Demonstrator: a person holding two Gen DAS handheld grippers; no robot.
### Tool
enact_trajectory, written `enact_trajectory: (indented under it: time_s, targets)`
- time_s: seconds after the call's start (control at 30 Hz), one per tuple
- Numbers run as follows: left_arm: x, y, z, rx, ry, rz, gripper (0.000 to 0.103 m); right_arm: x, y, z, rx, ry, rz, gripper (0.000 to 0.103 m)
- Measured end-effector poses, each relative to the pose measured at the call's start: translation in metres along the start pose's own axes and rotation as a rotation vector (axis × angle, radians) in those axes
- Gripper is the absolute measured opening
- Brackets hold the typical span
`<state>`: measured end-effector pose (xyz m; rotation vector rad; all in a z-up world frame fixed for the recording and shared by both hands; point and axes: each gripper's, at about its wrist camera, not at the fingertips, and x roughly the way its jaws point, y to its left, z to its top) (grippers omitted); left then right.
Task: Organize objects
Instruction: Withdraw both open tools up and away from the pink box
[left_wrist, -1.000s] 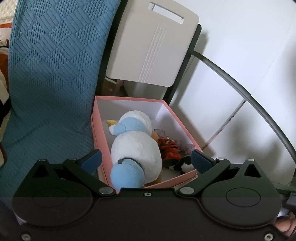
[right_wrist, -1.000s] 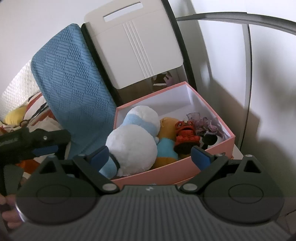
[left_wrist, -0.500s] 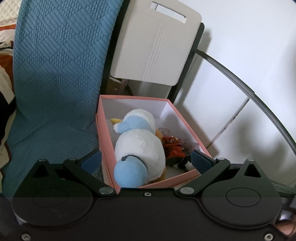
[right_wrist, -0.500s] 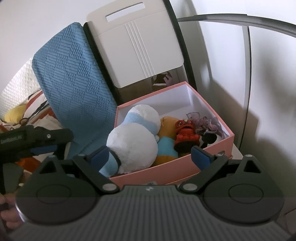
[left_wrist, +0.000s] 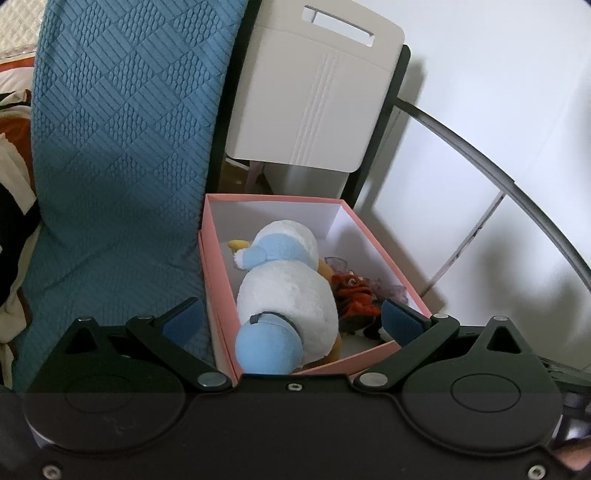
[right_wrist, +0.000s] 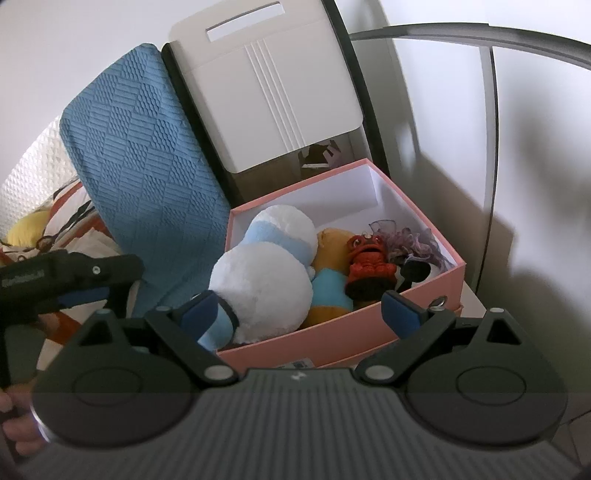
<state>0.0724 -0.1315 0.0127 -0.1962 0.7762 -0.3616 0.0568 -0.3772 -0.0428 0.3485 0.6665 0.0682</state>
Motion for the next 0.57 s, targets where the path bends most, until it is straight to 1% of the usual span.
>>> enact_trajectory:
  time_s: [0.37,0.57]
  targets:
    - [-0.0016,-0.0033,0.0004,0.010,-0.011,-0.002,0.102,-0.0012,0.0004,0.0006,-0.005,-0.005,-0.003,0.097]
    - [0.0007,-0.0029,-0.0001,0.002,0.003,-0.009,0.102,0.0006,-0.0015,0.0007,0.006,0.003,-0.002,0.097]
